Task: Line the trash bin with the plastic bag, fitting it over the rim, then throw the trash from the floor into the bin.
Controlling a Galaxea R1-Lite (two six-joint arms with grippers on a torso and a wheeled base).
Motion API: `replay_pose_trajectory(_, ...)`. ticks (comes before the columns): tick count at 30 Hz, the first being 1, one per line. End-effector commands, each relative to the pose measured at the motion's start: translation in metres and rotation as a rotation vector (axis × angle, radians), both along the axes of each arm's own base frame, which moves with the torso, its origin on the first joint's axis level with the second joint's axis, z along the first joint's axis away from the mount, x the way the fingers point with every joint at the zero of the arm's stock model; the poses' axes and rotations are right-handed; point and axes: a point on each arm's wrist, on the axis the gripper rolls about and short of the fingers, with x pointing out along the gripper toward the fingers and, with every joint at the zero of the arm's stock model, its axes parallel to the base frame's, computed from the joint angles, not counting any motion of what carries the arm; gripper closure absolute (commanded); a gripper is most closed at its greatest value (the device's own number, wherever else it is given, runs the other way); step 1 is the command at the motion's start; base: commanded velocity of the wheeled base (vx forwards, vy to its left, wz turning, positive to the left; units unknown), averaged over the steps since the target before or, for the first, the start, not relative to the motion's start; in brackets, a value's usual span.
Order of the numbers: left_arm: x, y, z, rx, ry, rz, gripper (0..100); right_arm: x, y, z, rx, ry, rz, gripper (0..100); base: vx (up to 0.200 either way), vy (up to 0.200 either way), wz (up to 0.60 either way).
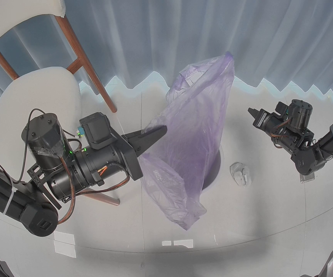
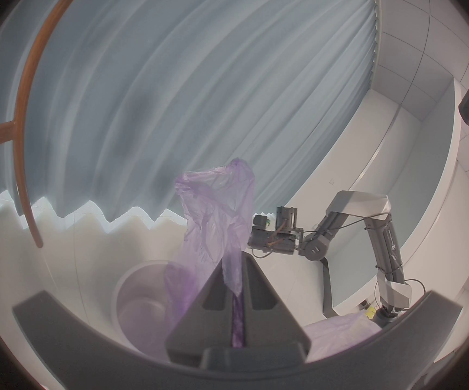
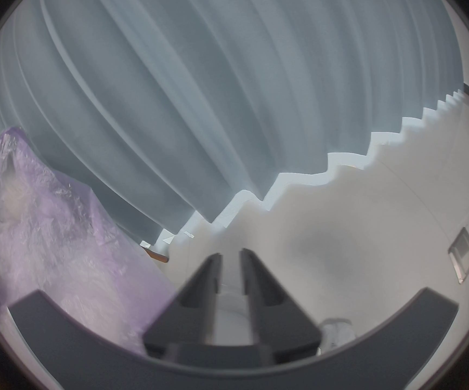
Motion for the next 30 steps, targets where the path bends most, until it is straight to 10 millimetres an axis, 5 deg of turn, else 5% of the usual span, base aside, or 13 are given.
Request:
replay_pose_trajectory(1,-0.007,-0.009,-0.003,0.004,0.013,-0.022,100,0.016,0.023,-0.004,0.006,-0.024,0.063,100,0.000,0.000,0.00)
replay_pose_trajectory(12,-0.014,-0.011,-0.005,0.009,0.022,-0.036,100,0.048,0.055,-0.017,0.014,-0.052,0.149,100,0.000,0.000,0.00)
replay_pose_trajectory(20,-0.010,-0.007,-0.003,0.006,0.017,-0.019,100,-0.004,0.109,-0.027,0.009,0.028,0.397,100,0.000,0.000,0.00)
replay_pose_trajectory(30,0.018,0.008,0.004,-0.017,-0.016,0.074,100,-0.079,0.116,-0.061,-0.018,0.182,0.633,100,0.000,0.000,0.00)
